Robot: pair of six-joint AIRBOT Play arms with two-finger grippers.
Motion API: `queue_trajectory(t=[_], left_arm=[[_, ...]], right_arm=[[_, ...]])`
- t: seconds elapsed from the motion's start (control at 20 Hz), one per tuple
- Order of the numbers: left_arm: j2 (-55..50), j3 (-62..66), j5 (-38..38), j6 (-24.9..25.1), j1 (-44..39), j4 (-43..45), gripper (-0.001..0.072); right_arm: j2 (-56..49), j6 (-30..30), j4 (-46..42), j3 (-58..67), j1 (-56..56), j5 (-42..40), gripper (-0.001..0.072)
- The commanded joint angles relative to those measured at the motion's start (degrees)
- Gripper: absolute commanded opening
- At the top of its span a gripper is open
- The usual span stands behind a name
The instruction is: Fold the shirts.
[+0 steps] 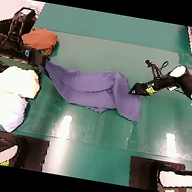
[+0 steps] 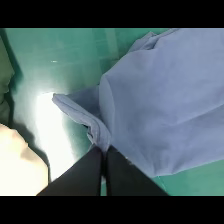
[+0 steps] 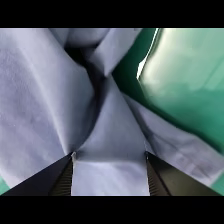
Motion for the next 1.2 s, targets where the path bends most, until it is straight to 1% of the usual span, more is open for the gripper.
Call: queue_trajectory(t=[0.0,0.1,0.25,0.45,0.5,0.55,0.6,0.65,0.7,0.8,0.9,1.0,1.15], left_arm=[[-0.04,-0.02,0.02,0.00,0.02,-0.11,0.0027],[-0.04,-0.02,0.02,0.00,0.02,-0.20,0.0026],[-0.04,-0.02,-0.09,0.02,0.02,-0.22,0.0026],[-0.04,-0.02,-0.48,0.09,0.02,-0.22,0.0026],[-0.04,-0.02,-0.46,0.09,0.02,-0.22,0.0026],[-0.04,-0.02,-0.44,0.09,0.02,-0.22,0.0026],[-0.04,-0.02,-0.48,0.09,0.02,-0.20,0.0026],[-0.02,-0.02,-0.52,0.11,0.02,-0.15,0.0026],[0.00,-0.02,-0.50,0.11,0.02,-0.13,0.0026],[0.76,0.70,-0.52,-0.02,0.02,0.04,0.0026],[2.60,5.11,-0.48,-1.53,0.02,1.20,0.0026],[5.42,13.38,-0.79,-1.55,0.02,1.01,0.0026],[8.98,28.72,-1.51,-1.49,0.02,-0.28,0.0026]], right_arm=[[0.00,-2.21,-1.16,-0.15,1.97,-2.49,0.0525],[0.00,-2.40,-0.94,-0.13,3.17,-3.63,0.0525],[0.07,-2.78,-0.92,-0.13,5.38,-1.68,0.0525],[0.00,-2.73,-0.52,-0.13,6.16,-2.27,0.0524],[-0.55,-2.73,-0.50,-0.13,6.49,-2.47,0.0515],[-1.09,-2.73,-0.92,-0.13,6.69,-2.84,0.0424],[-1.40,-2.73,-1.01,-0.13,6.69,-3.37,0.0260],[-1.33,-2.73,-0.98,-0.13,6.69,-4.50,0.0059],[-0.85,-2.71,-1.01,-0.09,6.51,-5.64,0.0015],[2.47,-2.23,-1.03,-0.09,5.11,-7.52,0.0014],[8.31,-2.03,-1.11,1.84,2.27,-6.69,0.0013],[15.63,-2.01,-1.05,7.21,-1.22,-3.19,0.0013],[25.62,-0.37,-1.07,17.33,-4.94,0.57,0.0013]])
